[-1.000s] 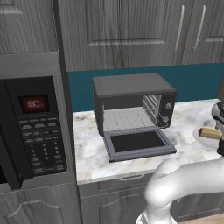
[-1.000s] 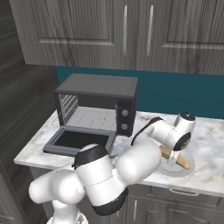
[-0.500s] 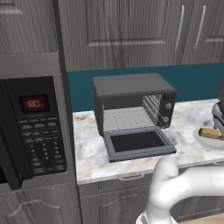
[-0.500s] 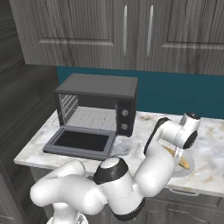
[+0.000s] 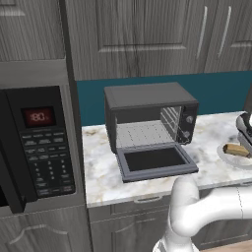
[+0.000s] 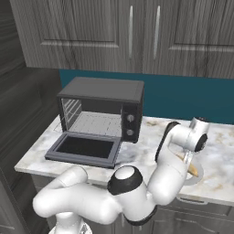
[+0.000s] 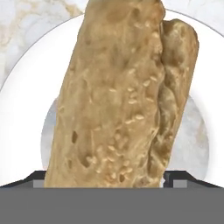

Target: Pull the toaster oven rack outwards. Pick up the baguette from the plate and place it on the toaster oven rack. Close the toaster oven door fully and set the temperature to the lowest setting.

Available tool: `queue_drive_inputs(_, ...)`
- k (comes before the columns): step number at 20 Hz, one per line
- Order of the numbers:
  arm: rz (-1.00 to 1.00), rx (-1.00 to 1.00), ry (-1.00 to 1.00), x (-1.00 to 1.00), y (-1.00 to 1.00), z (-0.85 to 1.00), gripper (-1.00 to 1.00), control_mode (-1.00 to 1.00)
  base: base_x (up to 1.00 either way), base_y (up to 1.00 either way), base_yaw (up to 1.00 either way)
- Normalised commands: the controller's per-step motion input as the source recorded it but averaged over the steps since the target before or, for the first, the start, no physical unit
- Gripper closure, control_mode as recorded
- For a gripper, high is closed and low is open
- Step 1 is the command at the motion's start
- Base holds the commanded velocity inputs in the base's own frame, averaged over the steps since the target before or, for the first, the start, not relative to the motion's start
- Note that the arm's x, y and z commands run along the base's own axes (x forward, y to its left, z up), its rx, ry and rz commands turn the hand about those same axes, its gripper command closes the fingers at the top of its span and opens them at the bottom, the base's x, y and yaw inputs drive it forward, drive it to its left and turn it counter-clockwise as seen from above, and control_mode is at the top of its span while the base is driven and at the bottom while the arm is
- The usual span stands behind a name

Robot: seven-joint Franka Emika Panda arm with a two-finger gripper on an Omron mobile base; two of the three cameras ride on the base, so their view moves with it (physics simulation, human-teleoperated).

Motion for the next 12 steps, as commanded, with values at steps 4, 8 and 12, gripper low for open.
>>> queue_drive_inputs(4, 0.00, 0.00, 0.02, -0.43, 0.00, -0.68, 1.00, -1.00, 0.00, 0.00, 0.00)
queue_drive_inputs(8, 0.00, 0.01, -0.06, -0.42, 0.00, -0.17, 1.00, -1.00, 0.00, 0.00, 0.00)
queue_drive_inputs(12, -0.04, 0.04, -0.28, -0.51, 0.06, 0.13, 1.00, -1.00, 0.00, 0.00, 0.00)
